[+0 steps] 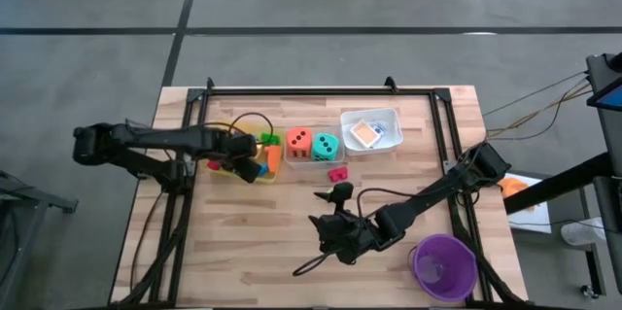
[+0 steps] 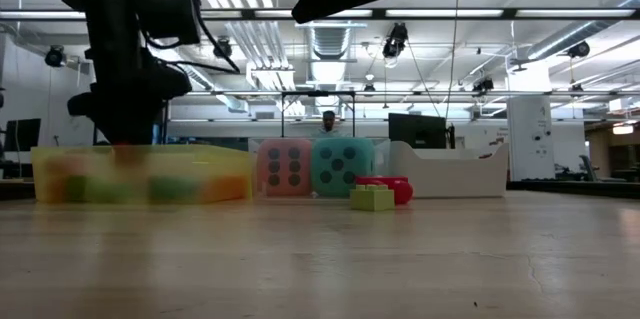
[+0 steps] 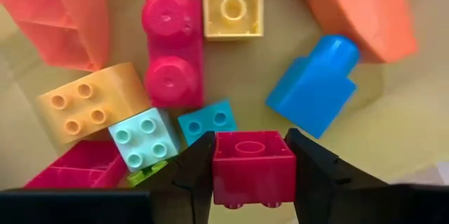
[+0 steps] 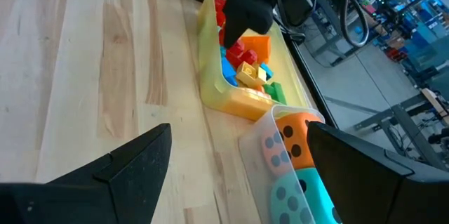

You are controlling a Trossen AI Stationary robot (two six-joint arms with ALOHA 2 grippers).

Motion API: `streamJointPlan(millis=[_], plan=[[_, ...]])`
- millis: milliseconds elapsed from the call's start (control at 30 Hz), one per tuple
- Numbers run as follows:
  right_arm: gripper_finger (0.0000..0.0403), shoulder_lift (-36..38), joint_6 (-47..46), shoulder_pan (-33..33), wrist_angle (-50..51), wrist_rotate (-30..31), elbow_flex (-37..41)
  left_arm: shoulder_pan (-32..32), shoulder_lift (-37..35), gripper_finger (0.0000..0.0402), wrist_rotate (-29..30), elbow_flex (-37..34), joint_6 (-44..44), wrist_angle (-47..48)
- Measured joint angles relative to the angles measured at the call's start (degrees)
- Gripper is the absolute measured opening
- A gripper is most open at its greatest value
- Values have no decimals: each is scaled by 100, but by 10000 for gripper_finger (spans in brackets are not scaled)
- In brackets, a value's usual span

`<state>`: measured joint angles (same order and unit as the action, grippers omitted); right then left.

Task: Pick & Place Toys
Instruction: Put the red game piece into the yellow bin

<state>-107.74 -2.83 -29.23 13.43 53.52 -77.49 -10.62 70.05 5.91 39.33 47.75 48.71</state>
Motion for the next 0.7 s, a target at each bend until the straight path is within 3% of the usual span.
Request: streamJointPlan(millis=[167,333,700], plan=[[329,0,0,0,-2,2,0,-88,261,128,-49,0,-50,-243],[329,0,29,0,-2,0,0,-99,616,141,-466,44,-299,-787],[329,0,133,-13,4,2,2,-236,937,129,-420,333,-687,-332]])
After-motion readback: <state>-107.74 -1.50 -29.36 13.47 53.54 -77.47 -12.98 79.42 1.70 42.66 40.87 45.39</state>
